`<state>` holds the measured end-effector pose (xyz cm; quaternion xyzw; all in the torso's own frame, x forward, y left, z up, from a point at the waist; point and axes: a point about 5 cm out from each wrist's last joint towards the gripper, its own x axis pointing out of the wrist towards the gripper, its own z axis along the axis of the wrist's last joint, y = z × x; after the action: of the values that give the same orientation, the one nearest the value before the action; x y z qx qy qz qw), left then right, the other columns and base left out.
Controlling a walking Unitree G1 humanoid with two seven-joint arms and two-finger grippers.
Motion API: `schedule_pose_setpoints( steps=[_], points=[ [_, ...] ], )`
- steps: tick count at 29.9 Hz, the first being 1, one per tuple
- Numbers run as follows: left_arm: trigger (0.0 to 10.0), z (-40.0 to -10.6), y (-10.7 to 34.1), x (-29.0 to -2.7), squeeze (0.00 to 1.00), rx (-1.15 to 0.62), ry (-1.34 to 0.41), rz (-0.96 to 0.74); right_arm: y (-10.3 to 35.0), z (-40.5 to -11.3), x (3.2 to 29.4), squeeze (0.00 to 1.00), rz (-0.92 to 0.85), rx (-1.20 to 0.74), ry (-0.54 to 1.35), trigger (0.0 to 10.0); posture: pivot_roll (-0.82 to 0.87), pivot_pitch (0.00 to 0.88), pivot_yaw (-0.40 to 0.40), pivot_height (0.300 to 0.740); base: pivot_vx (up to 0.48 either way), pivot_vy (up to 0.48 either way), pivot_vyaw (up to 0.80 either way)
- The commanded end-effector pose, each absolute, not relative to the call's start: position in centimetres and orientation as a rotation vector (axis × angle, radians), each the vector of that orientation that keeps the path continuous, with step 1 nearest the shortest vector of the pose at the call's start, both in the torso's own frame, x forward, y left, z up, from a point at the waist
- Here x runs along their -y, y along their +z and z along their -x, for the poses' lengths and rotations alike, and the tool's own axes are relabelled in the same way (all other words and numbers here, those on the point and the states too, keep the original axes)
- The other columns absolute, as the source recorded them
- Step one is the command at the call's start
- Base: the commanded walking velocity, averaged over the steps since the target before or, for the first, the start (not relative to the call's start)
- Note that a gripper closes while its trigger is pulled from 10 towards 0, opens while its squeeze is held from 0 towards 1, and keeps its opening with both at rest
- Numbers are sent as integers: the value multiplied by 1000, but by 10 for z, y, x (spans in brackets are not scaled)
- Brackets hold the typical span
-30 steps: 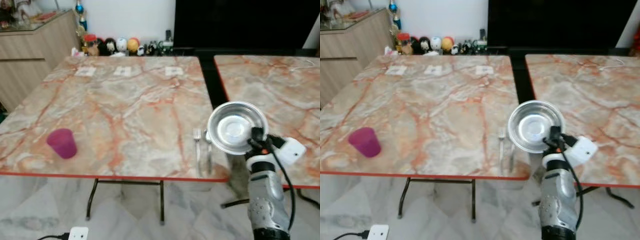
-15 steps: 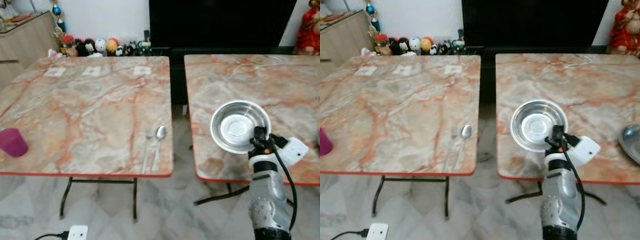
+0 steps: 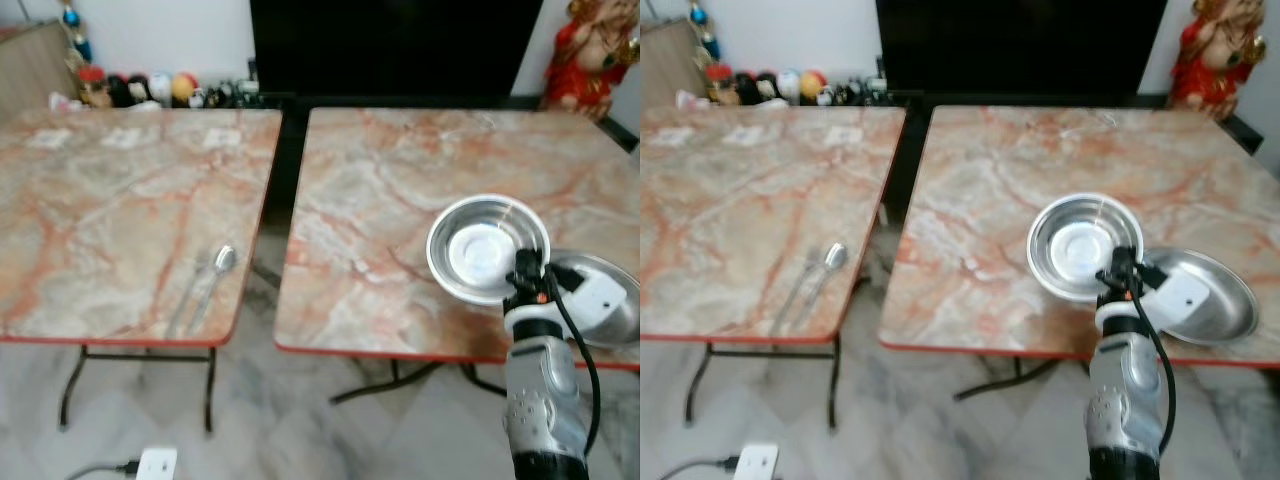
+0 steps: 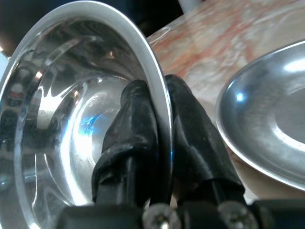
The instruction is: Setting the table
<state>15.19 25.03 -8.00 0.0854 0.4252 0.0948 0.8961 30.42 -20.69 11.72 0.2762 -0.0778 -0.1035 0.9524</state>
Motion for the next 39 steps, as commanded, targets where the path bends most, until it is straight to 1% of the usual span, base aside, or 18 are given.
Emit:
schedule_pose_setpoints(
  steps=[1,9,10,11,12,17,21,23,25,29,35,39],
  points=[
    [10000,-150,-81,-252,0,-898,199,-178,124,-305,213,0,-545,183,-220,10000,-27,1,10,740,0,-322,0],
    [10000,-150,-81,-251,0,-902,198,-173,129,-304,230,0,-510,213,-307,10000,-30,3,12,740,0,0,0],
    [10000,-150,-81,-251,0,-902,197,-173,132,-303,236,0,-502,226,-352,10000,-30,2,13,740,0,0,0],
    [10000,-150,-81,-251,0,-902,197,-173,132,-303,236,0,-502,226,-352,10000,-30,2,13,740,0,0,0],
    [10000,-151,-81,-252,0,-902,197,-174,135,-302,242,0,-489,236,-412,10000,-31,1,14,740,0,0,0],
    [10000,-151,-81,-252,0,-903,194,-179,144,-297,254,0,-541,259,-558,10000,-32,2,16,740,0,0,0],
    [10000,-152,-80,-253,0,-904,190,-185,154,-297,250,0,-548,278,-576,10000,-36,0,23,740,0,0,0],
    [10000,-152,-80,-253,0,-902,189,-187,155,-298,250,0,-578,268,-592,10000,-36,0,23,740,0,0,0],
    [10000,-155,-79,-253,0,-896,187,-189,151,-303,250,0,-648,212,-637,10000,-32,0,21,740,0,0,0],
    [10000,-156,-79,-253,0,-892,184,-190,146,-308,247,0,-714,174,-650,10000,-33,0,22,740,0,0,0],
    [10000,-157,-78,-252,0,-886,177,-194,134,-316,242,0,-744,71,-660,10000,-26,0,22,740,0,0,0],
    [10000,-157,-78,-252,0,-884,177,-196,134,-317,243,0,-732,60,-685,10000,-27,0,22,740,0,0,0]
  ],
)
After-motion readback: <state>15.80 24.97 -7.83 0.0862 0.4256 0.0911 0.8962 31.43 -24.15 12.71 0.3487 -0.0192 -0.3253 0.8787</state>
